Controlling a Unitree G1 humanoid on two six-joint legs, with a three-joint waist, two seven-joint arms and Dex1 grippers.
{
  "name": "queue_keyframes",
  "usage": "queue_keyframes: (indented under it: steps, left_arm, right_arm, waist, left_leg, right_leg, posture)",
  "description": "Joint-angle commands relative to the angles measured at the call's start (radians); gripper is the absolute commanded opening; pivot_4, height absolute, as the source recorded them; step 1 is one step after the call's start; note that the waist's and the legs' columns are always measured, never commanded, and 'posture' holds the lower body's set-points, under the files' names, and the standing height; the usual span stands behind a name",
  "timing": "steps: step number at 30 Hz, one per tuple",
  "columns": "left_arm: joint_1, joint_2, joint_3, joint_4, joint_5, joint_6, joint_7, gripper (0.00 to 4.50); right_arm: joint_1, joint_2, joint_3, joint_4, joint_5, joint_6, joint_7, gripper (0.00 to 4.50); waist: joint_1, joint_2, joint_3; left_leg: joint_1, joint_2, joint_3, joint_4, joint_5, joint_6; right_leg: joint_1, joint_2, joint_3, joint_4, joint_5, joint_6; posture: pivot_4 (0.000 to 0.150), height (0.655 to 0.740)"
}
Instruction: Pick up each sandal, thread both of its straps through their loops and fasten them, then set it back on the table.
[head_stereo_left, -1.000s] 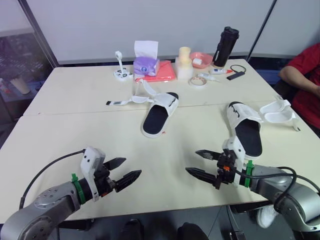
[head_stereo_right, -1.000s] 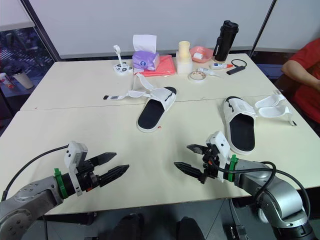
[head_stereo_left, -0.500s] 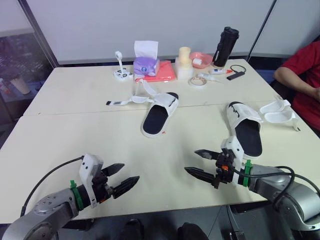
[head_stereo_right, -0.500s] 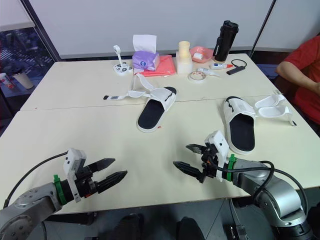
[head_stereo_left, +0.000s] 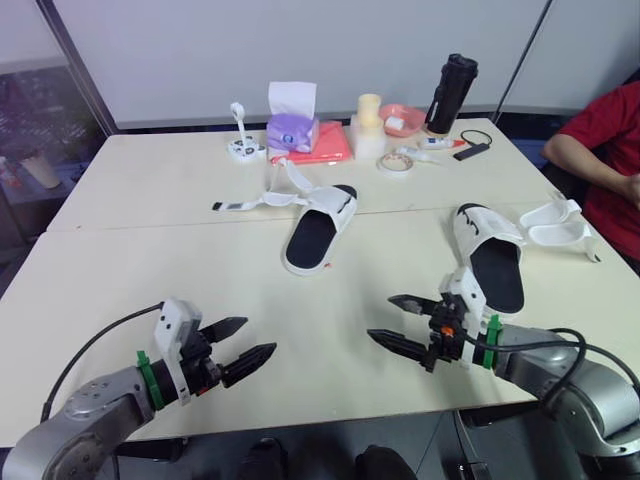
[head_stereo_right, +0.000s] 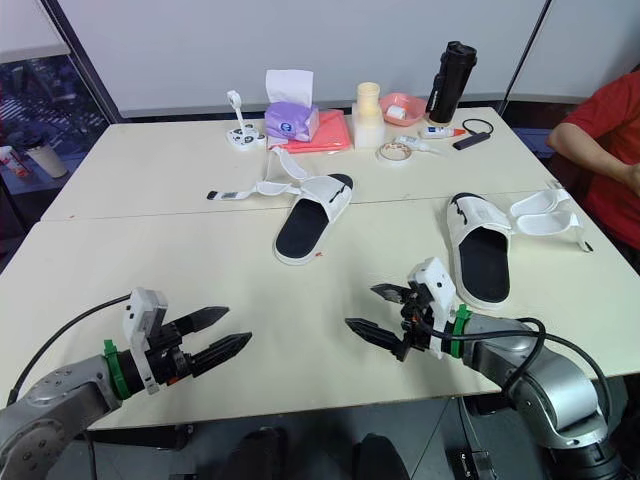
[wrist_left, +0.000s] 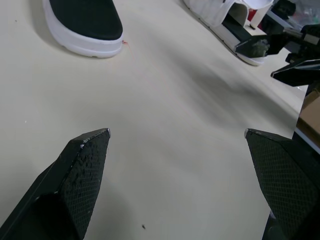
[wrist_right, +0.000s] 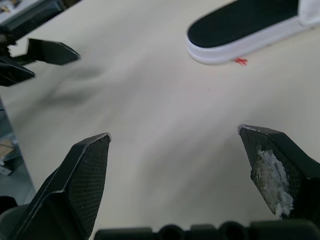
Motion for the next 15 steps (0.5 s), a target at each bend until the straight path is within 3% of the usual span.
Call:
queue_keyframes:
  steps: [1, 6, 9, 15]
  left_arm:
    - [-0.082, 0.040, 0.043, 0.020, -0.058, 0.038, -0.015, 4.50]
    - [-0.312, 0.231, 0.073, 0.067, -0.223, 0.185, -0.150, 4.50]
    - [-0.399, 0.316, 0.043, 0.071, -0.255, 0.230, -0.231, 4.50]
    - [-0.512, 0.348, 0.014, 0.075, -0.262, 0.250, -0.264, 4.50]
  right_arm:
    - [-0.036, 0.010, -0.077, 0.019, -0.128, -0.139, -0.089, 4.43]
    - [-0.075, -0.151, -0.077, 0.149, -0.483, -0.418, -0.157, 4.43]
    - [-0.103, -0.236, -0.019, 0.267, -0.682, -0.561, -0.210, 4.43]
    - [-0.213, -0.322, 0.114, 0.534, -1.008, -0.757, -0.333, 4.43]
  waist:
    - [0.000, 0.000, 0.000]
    - [0.001, 0.000, 0.000]
    - [-0.005, 0.000, 0.000]
    - [-0.011, 0.000, 0.000]
  left_leg:
    - [0.000, 0.000, 0.000, 0.000, 0.000, 0.000]
    - [-0.001, -0.001, 0.000, 0.004, 0.000, 0.000]
    - [0.000, 0.000, 0.002, 0.004, 0.000, 0.000]
    - [0.005, 0.000, 0.011, -0.001, 0.000, 0.000]
  right_leg:
    - [0.000, 0.000, 0.000, 0.001, 0.000, 0.000]
    - [-0.001, 0.000, 0.000, 0.005, 0.000, 0.000]
    - [-0.002, 0.000, 0.001, 0.004, -0.001, 0.001]
    - [-0.004, 0.000, 0.011, 0.007, -0.002, 0.001]
  posture:
    - [0.150, 0.7400]
    - [0.150, 0.7400]
    - [0.150, 0.7400]
    - [0.150, 0.7400]
